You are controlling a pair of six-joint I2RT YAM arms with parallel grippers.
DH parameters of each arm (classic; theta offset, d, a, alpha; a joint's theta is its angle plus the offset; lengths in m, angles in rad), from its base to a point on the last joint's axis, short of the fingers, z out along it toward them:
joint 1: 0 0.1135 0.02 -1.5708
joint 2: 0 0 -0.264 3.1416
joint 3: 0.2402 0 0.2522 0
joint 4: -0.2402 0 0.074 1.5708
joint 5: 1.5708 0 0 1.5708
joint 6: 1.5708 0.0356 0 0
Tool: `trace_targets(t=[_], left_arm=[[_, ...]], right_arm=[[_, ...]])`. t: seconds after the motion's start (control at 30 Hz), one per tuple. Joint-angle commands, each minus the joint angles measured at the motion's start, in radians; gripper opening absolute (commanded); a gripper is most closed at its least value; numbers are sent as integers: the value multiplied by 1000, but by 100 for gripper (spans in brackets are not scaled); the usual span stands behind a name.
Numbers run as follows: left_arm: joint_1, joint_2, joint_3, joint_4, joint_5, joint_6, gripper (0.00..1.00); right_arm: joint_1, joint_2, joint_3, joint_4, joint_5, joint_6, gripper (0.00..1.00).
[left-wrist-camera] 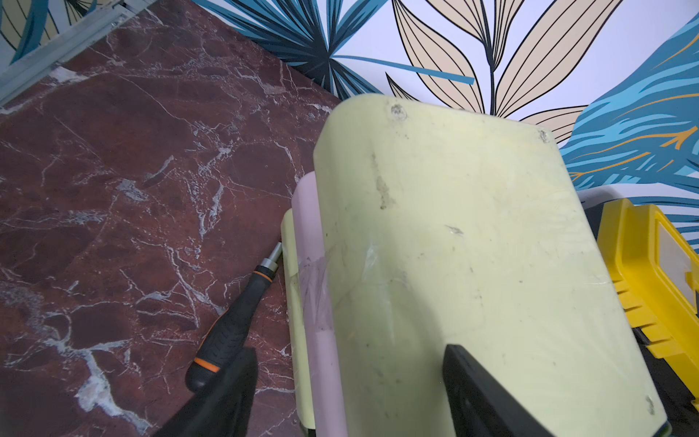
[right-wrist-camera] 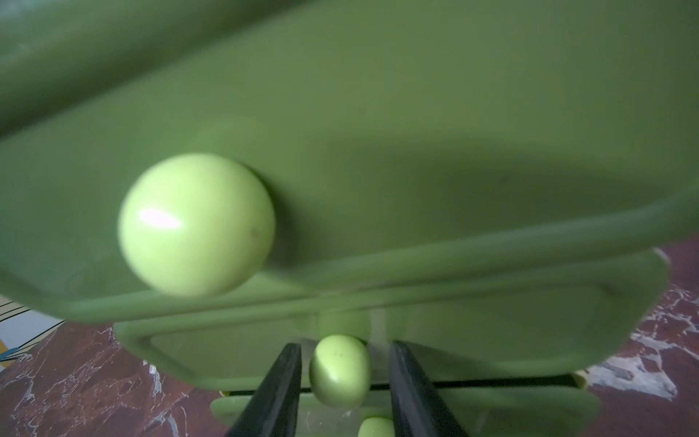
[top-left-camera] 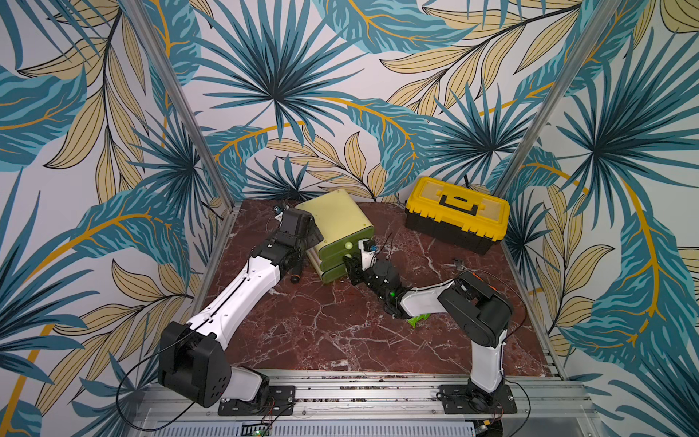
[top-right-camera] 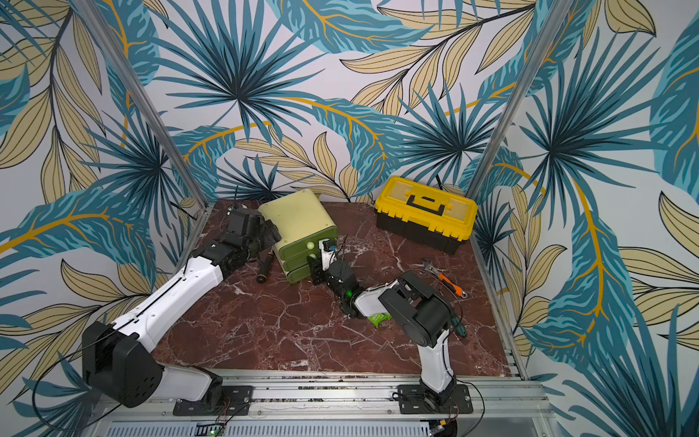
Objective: Take the cookies out of the drawer
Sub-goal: Open the drawer in the storage box.
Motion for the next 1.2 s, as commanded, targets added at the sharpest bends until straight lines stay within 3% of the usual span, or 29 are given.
trace_targets(t=[0.0,0.4,0.67,1.17], left_arm=[[7,12,-29,-13,4,5,81],[7,11,-27,-14,6,5,82],[7,10,-27,-14,6,3,81],[9,15,-25,-9,6,3,81]], right_arm=[[-5,21,17,1,-5,1,41],[-10,35,35,-16,-7,-3,37],[-10,29,23,-13,-16,-2,27],[-8,-59,-64,3,-50,-12,20]])
